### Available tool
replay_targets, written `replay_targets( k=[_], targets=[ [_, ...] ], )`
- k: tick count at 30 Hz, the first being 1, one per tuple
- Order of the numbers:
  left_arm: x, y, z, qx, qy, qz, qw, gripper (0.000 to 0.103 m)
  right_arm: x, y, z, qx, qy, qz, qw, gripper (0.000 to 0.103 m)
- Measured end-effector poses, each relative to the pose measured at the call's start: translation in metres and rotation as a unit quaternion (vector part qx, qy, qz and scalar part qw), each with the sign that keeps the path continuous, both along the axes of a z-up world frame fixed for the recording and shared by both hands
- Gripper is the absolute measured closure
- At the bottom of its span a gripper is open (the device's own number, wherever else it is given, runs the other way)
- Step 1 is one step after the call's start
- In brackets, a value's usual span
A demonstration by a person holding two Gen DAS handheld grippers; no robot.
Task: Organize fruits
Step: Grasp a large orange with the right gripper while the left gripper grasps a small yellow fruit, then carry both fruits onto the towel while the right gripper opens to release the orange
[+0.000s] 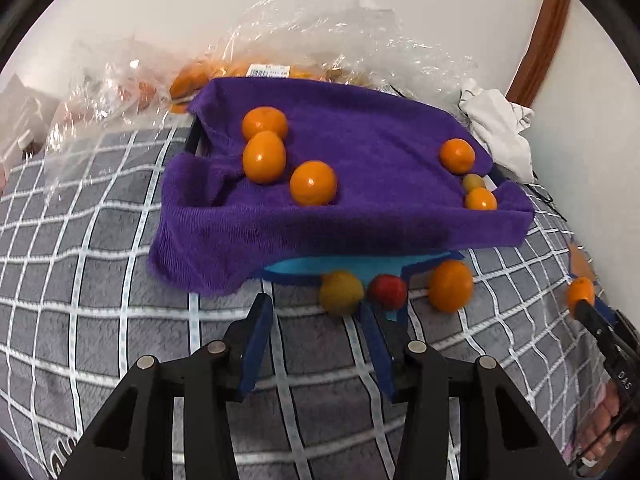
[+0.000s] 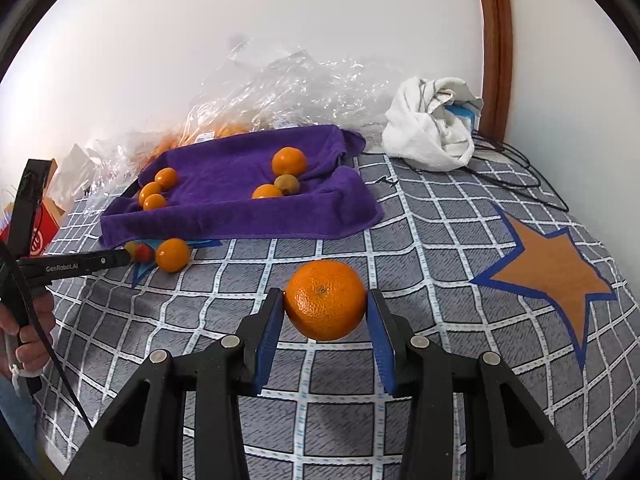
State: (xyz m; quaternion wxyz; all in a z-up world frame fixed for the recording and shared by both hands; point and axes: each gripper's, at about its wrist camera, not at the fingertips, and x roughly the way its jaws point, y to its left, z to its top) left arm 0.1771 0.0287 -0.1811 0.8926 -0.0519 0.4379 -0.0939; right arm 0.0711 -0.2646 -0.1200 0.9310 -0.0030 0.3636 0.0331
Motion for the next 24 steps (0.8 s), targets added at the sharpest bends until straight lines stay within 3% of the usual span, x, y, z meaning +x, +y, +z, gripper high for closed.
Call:
replay_targets(
  k=[4, 8, 12, 18, 24],
  targets=[
    [0.006, -0.006, -0.002, -0.003, 0.001, -0.009, 1.0000, 0.063, 0.002, 0.002, -0.002, 0.002, 0.004, 0.006, 1.000, 0.061],
    [0.009, -0.014, -0.003, -0.002, -0.007, -0.018, 0.9998, 0.079, 0.002, 0.008, -0.002, 0.000, 0.003, 0.012, 1.000, 0.061],
    [0.005, -0.017, -0.004, -0.002, -0.027, -0.028, 0.9992, 0.079, 0.002, 0.012, 0.000, -0.002, 0.001, 0.017, 1.000, 0.061],
    [0.000, -0.001, -0.002, -0.052, -0.046, -0.021, 0.9974, 0.079, 0.005, 0.017, 0.001, -0.003, 0.004, 0.021, 1.000, 0.061],
    [-0.005, 0.007, 0.002, -0.055, -0.061, -0.015, 0.9965, 0.079, 0.012, 0.025, 0.010, 0.000, 0.002, 0.029, 1.000, 0.061]
  ],
)
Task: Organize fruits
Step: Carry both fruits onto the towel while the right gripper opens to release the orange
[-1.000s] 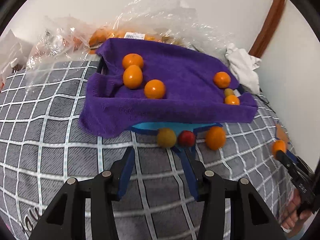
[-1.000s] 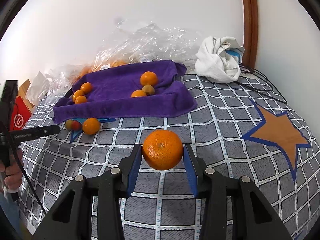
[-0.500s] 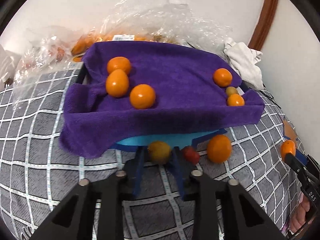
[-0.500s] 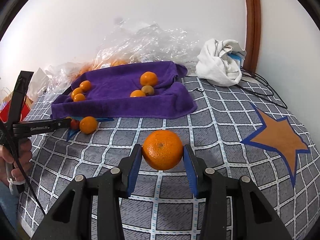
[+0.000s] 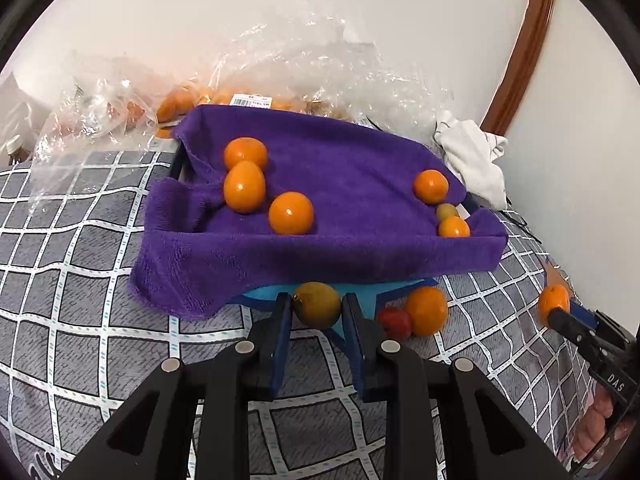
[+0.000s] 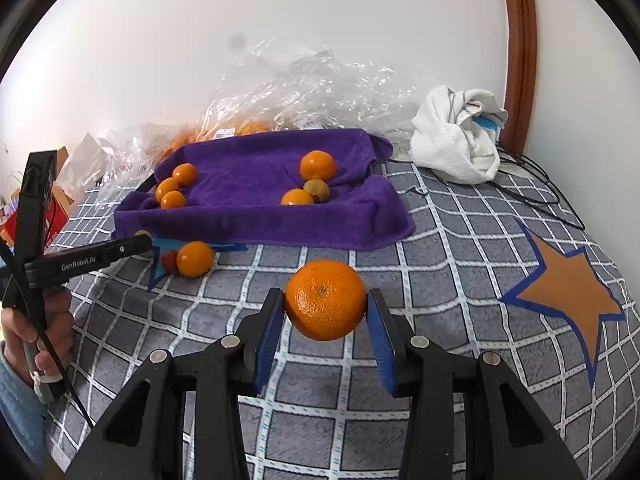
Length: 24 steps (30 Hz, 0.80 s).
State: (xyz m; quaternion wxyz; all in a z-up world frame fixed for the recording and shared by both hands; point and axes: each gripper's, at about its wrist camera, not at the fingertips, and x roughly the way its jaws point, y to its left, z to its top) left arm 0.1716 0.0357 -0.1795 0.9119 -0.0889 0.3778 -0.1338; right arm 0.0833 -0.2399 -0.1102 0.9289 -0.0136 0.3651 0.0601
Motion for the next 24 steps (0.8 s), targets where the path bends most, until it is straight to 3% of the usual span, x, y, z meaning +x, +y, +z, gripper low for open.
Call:
replay_targets(
  k=[6, 13, 24],
  targets=[
    [-0.004, -0.002, 0.004, 0.009, -0.013, 0.005, 0.9999, 0.079, 0.008, 0.007, 0.008, 0.005, -0.006, 0.004, 1.000, 0.061],
    [-0.006, 0.014, 0.014, -0.016, -0.016, 0.017, 0.9996, 0.079, 0.023, 0.014, 0.021, 0.014, -0.013, 0.003, 1.000, 0.061],
    [0.005, 0.057, 0.068, 0.003, -0.035, 0.057, 0.9977, 0.079, 0.082, 0.036, 0.044, 0.020, -0.032, 0.034, 0.999, 0.061]
  ],
)
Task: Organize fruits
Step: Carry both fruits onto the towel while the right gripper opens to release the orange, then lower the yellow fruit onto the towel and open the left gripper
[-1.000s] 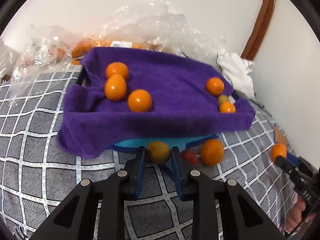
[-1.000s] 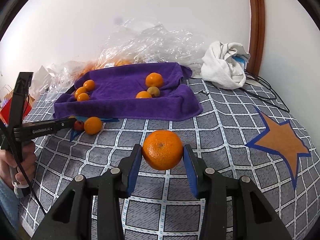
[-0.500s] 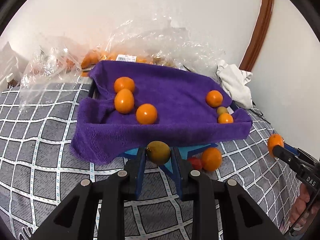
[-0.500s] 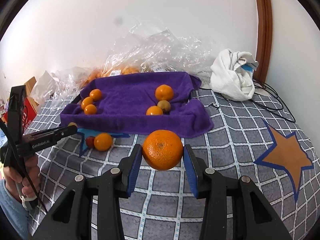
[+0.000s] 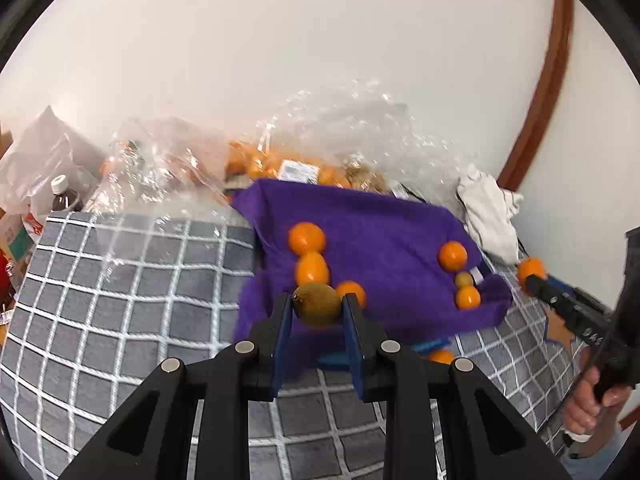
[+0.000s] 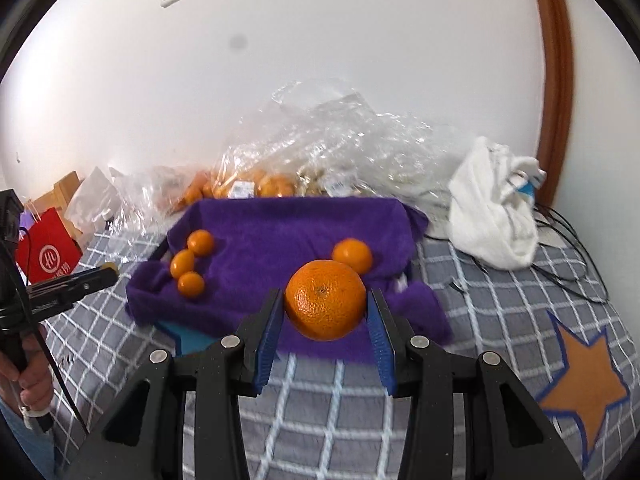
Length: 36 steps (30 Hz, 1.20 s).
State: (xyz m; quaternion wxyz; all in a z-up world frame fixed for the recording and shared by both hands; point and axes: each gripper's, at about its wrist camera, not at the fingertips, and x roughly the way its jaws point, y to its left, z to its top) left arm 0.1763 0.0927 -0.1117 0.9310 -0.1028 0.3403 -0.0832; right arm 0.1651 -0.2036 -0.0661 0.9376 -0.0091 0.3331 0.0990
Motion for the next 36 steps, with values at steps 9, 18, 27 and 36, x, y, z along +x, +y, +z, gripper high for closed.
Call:
replay_targets(
  k=[9, 18, 27, 36],
  targets=[
    [0.027, 0.022, -0.004, -0.005, 0.018, 0.027, 0.9995, 0.079, 0.062, 0.018, -0.036, -0.002, 0.057, 0.036, 0.998, 0.061],
    [0.048, 0.014, -0.011, -0.015, 0.033, 0.011, 0.9993, 0.079, 0.087, 0.030, -0.062, -0.040, 0.083, 0.038, 0.995, 0.061],
    [0.070, -0.010, -0.016, -0.015, 0.056, -0.015, 0.9982, 0.079, 0.088, 0.030, -0.071, -0.041, 0.088, 0.045, 0.994, 0.061],
    [0.107, -0.053, -0.020, 0.002, 0.073, -0.039, 0.9966, 0.079, 0.070, 0.012, -0.048, -0.031, 0.066, 0.033, 0.997, 0.052]
  ],
)
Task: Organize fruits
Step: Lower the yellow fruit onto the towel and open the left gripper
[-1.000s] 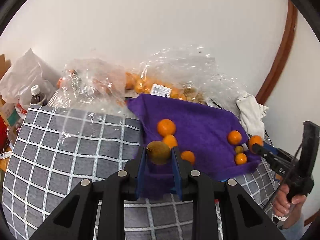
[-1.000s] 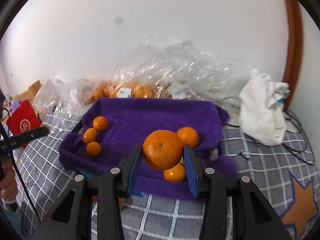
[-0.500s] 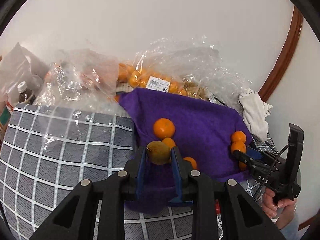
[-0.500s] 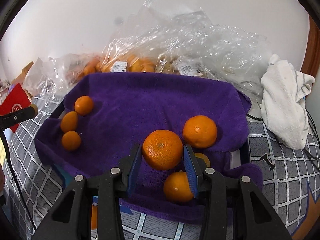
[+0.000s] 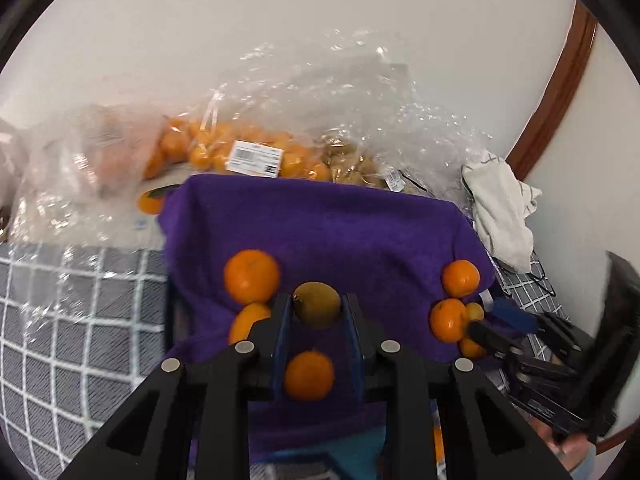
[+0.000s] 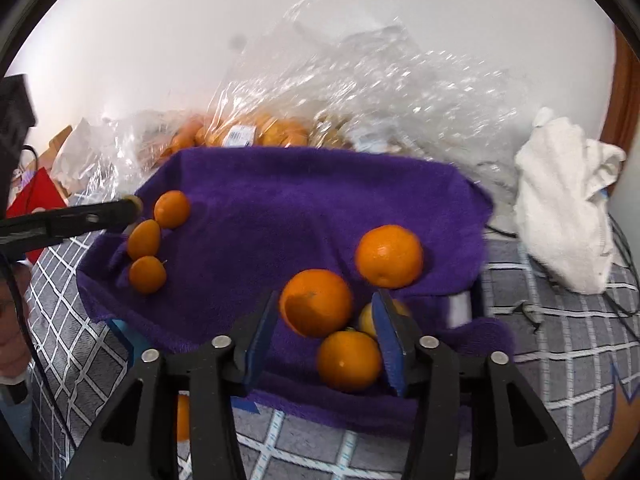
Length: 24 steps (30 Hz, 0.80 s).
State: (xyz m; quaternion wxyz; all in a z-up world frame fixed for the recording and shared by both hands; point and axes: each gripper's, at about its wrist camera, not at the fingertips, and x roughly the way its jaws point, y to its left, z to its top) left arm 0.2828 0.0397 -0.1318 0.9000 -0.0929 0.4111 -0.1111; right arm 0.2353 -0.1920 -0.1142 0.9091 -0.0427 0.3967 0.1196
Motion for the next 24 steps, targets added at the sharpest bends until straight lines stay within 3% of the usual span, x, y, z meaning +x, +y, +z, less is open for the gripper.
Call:
replay_targets(
  k=[4, 11, 21, 24],
  targets=[
    [0.018, -0.016, -0.010, 0.047, 0.022, 0.019, 0.9985, 0.079, -0.018, -0.016, 0.020, 0.009, -0.022, -0.019, 1.000, 0.048],
    [0.025, -0.031, -0.027, 0.086, 0.045, 0.033, 0.9948, 0.079, -0.048, -0.034, 0.030, -0.008, -0.042, -0.025, 0.999, 0.046],
    [0.021, -0.036, -0.029, 0.089, 0.052, 0.046, 0.9936, 0.078, -0.067, -0.050, 0.031, 0.006, -0.026, -0.067, 0.997, 0.046],
    [0.009, -0.034, -0.017, 0.092, 0.036, 0.048, 0.9939, 0.064, -0.078, -0.046, 0.036, 0.002, -0.026, -0.071, 0.997, 0.046]
  ],
)
